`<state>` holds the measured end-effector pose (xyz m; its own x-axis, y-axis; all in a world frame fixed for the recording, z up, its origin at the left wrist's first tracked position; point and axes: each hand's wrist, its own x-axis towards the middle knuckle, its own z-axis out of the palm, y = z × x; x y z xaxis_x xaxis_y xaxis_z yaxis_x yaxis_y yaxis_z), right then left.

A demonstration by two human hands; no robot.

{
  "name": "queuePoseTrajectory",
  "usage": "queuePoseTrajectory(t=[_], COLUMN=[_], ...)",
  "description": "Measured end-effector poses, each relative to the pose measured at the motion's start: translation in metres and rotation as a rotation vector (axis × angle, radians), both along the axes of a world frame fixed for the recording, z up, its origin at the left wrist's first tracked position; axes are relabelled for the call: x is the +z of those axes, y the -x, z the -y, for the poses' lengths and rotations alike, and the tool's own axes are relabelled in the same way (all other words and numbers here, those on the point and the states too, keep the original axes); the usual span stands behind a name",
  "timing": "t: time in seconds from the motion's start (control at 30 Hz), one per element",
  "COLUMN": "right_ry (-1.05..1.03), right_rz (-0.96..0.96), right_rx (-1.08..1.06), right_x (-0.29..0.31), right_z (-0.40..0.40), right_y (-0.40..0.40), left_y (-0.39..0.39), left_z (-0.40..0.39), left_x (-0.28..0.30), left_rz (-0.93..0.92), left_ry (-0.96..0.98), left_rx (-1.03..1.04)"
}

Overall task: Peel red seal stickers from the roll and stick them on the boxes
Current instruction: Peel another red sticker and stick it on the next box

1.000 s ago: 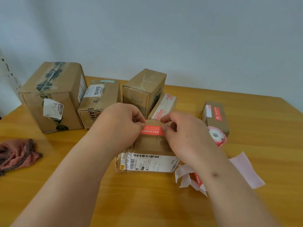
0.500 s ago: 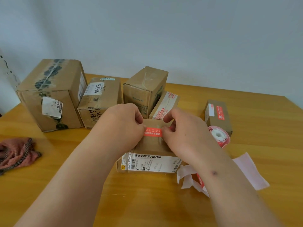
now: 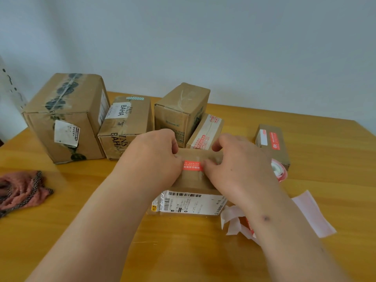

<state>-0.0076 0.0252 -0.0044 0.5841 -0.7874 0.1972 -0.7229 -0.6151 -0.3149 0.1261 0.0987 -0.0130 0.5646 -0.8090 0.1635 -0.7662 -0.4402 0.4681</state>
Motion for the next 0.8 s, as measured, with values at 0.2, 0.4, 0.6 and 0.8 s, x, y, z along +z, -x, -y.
queuePoseTrajectory(t=[0.2,0.4,0.6,0.8], right_ry=[-0.015,-0.077,-0.133,-0.181], right_rz=[0.085,0.154,0.201,0.184], right_rx=[-0.027,-0.026,-0.022,0.039], right_x=[-0.008,-0.02,-0.022,-0.023], right_z=[0.004,0.014,0.02,0.015], right_y=[0.007,0.002,0.005,0.011], left_y=[-0.004,0.001,0.0,0.008], left_z=[-0.007,-0.006,-0.005,-0.009], left_x=[-0.001,-0.003,-0.005,-0.007], left_rz=[-0.003,-0.032,-0.062,-0.044], left_ry=[0.068,0.13,0.119,0.076], left_rx=[0.041,0.045,0.028,0.002])
